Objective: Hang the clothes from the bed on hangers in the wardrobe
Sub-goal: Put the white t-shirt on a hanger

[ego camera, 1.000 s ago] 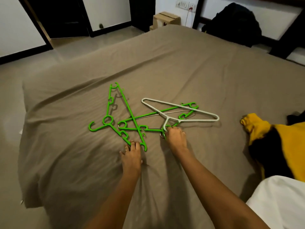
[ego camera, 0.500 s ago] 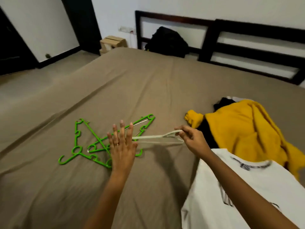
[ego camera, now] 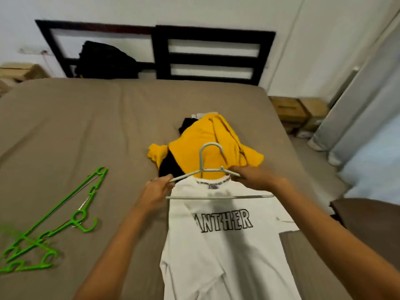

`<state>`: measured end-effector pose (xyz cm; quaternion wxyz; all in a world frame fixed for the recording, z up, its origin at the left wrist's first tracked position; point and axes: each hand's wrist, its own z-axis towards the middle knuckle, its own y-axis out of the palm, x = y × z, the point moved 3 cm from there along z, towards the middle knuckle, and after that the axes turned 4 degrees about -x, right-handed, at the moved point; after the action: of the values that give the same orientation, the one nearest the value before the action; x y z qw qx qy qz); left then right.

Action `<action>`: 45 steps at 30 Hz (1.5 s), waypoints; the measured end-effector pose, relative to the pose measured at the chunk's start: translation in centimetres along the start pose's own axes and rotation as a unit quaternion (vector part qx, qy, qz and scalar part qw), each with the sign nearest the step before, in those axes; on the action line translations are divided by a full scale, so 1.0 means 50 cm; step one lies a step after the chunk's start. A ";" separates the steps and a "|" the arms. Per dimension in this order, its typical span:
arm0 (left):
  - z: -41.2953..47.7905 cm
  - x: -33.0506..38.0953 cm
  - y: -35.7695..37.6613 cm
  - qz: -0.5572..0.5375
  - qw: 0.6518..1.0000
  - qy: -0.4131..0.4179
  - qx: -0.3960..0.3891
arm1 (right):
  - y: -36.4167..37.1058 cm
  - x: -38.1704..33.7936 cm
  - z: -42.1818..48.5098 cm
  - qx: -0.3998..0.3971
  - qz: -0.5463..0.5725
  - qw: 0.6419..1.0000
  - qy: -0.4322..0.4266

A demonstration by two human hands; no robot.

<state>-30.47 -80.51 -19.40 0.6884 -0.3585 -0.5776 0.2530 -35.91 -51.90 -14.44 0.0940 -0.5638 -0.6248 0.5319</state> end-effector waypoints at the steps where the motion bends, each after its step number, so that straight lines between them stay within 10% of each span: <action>1: 0.014 0.019 0.026 -0.037 0.999 0.002 -0.026 | 0.006 0.029 -0.023 0.028 0.030 0.999 0.010; 6: 0.073 0.021 0.138 -0.149 0.972 -0.148 0.105 | 0.006 0.158 -0.111 0.135 0.073 0.986 0.070; 21: 0.182 -0.026 0.302 -0.050 0.908 -0.412 0.052 | 0.050 0.307 -0.084 0.107 0.028 0.993 0.035; 37: 0.115 -0.016 0.228 -0.127 0.954 -0.197 0.186 | -0.012 0.224 0.058 -0.036 -0.049 0.992 -0.108; 45: 0.099 0.016 0.198 -0.220 0.969 -0.093 0.071 | 0.032 0.137 0.135 0.000 -0.055 0.991 -0.118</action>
<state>-34.50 -72.83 -26.30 0.6941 -0.1481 -0.6842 0.1679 -42.18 -50.50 -21.77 0.0490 -0.4618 -0.6615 0.5889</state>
